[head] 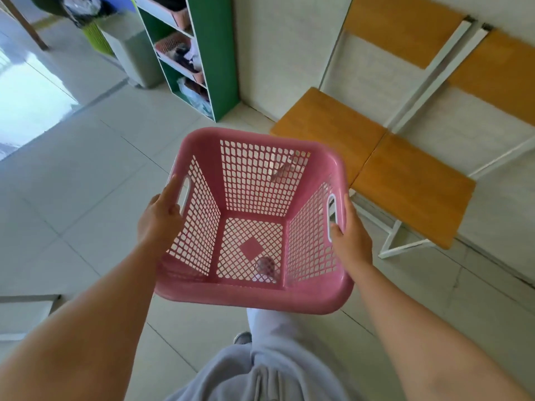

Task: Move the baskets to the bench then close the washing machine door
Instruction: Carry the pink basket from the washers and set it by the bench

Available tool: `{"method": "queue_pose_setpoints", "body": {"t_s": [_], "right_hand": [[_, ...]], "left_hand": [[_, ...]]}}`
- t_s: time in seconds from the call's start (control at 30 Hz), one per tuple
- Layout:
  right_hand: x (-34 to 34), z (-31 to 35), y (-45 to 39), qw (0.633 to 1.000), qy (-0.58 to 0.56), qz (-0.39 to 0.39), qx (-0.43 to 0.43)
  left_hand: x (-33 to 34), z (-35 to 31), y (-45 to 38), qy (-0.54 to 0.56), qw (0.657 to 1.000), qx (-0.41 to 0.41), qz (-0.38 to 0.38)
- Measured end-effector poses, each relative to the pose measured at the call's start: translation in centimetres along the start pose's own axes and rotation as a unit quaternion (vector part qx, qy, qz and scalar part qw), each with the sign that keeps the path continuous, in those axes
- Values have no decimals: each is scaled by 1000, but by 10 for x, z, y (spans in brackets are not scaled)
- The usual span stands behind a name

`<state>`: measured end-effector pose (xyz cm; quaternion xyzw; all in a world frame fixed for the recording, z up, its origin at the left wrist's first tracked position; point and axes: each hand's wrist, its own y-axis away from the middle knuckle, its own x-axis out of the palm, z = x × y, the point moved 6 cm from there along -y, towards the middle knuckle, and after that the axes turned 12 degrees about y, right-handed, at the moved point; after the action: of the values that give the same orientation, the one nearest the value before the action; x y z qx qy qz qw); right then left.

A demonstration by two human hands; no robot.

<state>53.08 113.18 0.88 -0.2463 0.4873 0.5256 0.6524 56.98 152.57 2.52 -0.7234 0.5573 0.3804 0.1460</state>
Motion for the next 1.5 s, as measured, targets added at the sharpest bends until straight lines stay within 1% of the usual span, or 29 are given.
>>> {"method": "queue_pose_setpoints", "body": {"t_s": [0.33, 0.47, 0.53, 0.67, 0.77, 0.93, 1.17, 1.23, 1.33, 1.43, 1.5], "right_hand": [[24, 131, -163, 998, 15, 40, -51], [37, 174, -215, 997, 17, 43, -60], [44, 193, -241, 998, 21, 39, -50], [60, 228, -282, 999, 28, 18, -4], [69, 253, -307, 998, 41, 0, 55], [80, 287, -342, 991, 9, -28, 130], [103, 290, -413, 977, -29, -37, 210], [110, 287, -436, 974, -40, -40, 219], [118, 277, -467, 959, -67, -44, 271], [125, 276, -494, 955, -77, -44, 285], [129, 274, -511, 949, -73, -52, 302]], "left_hand": [[-43, -19, -159, 6, 998, -37, -52], [-52, -28, -226, 3, 998, -37, -49], [-54, -33, -267, 3, 998, -34, -44], [-50, -46, -356, -3, 1000, -8, -5], [-49, -61, -423, -21, 999, 18, 27], [-40, -91, -514, -33, 995, 57, 70], [9, -132, -614, -33, 985, 101, 137], [28, -140, -641, -31, 984, 92, 149], [59, -154, -678, -43, 976, 92, 191], [84, -167, -707, -42, 975, 86, 201], [99, -178, -724, -58, 976, 80, 194]]}}
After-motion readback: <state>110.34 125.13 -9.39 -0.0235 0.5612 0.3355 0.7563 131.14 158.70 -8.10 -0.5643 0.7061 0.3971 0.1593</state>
